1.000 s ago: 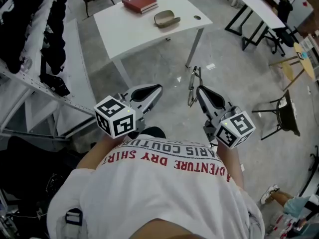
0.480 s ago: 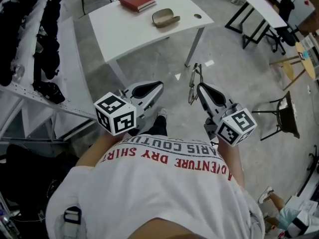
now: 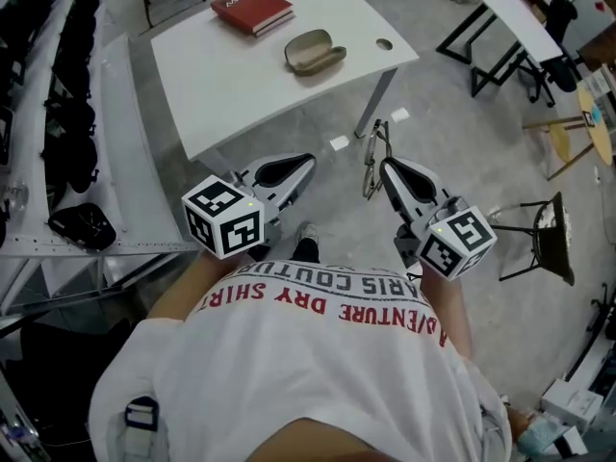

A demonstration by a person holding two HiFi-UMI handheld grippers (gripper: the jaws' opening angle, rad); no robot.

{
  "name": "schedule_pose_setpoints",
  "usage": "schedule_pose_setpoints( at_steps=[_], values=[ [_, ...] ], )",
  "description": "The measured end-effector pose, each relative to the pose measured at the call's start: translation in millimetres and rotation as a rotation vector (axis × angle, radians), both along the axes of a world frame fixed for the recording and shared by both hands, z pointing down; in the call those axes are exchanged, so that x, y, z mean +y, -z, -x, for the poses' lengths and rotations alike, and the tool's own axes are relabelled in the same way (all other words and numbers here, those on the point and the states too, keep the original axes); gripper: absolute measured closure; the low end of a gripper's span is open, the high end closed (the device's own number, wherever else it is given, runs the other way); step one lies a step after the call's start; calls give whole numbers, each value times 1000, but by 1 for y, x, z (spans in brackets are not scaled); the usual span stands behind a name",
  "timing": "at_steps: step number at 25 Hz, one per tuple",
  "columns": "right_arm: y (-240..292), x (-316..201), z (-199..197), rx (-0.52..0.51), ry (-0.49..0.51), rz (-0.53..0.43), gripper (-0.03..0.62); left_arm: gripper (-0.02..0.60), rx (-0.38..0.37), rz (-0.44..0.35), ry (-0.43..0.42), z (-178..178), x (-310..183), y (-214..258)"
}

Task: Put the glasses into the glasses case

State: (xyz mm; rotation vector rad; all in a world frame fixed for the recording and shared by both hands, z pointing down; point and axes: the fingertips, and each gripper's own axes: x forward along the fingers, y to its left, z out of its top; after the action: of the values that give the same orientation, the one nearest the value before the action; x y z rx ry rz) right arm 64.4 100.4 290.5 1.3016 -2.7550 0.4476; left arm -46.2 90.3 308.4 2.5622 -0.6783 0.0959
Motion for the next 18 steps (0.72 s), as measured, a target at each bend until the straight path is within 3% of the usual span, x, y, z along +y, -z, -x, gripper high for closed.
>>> schedule_pose_setpoints(
  at_steps=[10, 18],
  values=[
    [-22, -118, -8, 17, 15, 78, 565, 552, -6, 72, 14, -7, -116, -25],
    [-38, -170, -6, 72, 38, 126, 565, 552, 6, 108, 20, -9, -171, -47]
  ],
)
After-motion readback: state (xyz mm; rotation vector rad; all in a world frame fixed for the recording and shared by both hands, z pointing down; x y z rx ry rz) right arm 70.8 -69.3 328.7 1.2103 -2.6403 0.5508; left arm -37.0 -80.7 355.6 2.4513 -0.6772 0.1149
